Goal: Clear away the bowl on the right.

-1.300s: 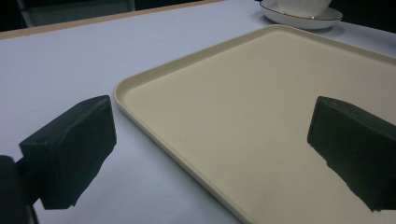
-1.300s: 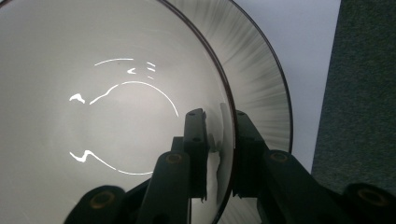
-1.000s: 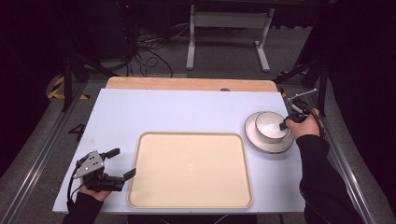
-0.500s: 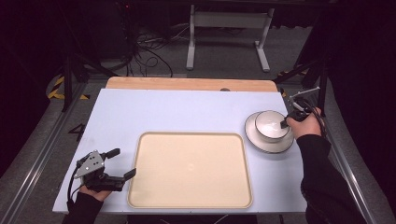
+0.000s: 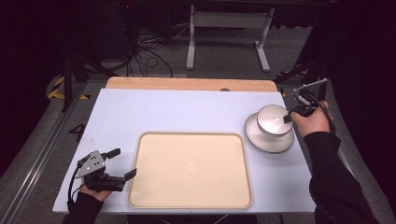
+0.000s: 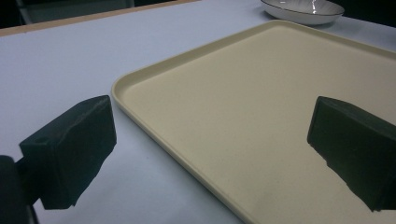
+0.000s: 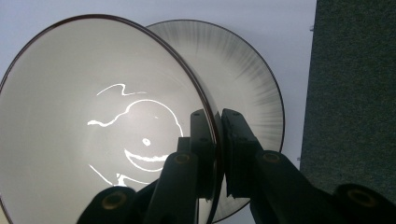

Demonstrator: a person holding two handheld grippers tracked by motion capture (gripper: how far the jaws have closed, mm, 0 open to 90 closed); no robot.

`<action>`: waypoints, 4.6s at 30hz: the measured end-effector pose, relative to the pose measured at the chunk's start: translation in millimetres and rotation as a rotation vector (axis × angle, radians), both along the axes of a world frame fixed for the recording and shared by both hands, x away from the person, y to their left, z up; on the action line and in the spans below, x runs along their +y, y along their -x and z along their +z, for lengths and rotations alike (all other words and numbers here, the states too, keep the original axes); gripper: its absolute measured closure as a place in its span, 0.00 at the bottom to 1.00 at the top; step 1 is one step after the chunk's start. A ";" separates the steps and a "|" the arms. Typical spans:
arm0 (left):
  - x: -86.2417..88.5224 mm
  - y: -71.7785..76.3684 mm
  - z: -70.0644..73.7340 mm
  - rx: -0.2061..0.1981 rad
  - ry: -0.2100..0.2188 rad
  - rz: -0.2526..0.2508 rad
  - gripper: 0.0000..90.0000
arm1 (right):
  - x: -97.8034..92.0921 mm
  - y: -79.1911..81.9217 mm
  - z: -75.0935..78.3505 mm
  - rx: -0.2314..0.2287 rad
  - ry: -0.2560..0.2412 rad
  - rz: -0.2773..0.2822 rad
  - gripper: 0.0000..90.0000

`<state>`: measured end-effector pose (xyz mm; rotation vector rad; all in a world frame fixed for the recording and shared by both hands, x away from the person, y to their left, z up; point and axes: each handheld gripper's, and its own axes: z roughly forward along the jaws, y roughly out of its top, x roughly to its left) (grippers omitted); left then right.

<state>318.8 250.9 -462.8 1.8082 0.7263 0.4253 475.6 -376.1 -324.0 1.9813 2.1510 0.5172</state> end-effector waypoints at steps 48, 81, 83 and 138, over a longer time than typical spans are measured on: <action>0.0 0.0 0.2 0.001 -0.001 -0.003 0.02 | 133.6 44.1 43.5 0.000 -0.042 0.273 0.94; 0.1 0.1 0.4 0.000 -0.005 -0.009 0.03 | 213.1 69.6 21.2 0.044 -0.129 0.429 0.94; 0.1 0.2 0.4 -0.001 -0.005 -0.008 0.03 | 215.9 70.3 19.2 0.044 -0.134 0.427 0.94; -0.2 0.7 0.2 -0.001 -0.008 -0.008 0.03 | 259.3 66.0 -67.0 0.137 -0.086 0.455 0.92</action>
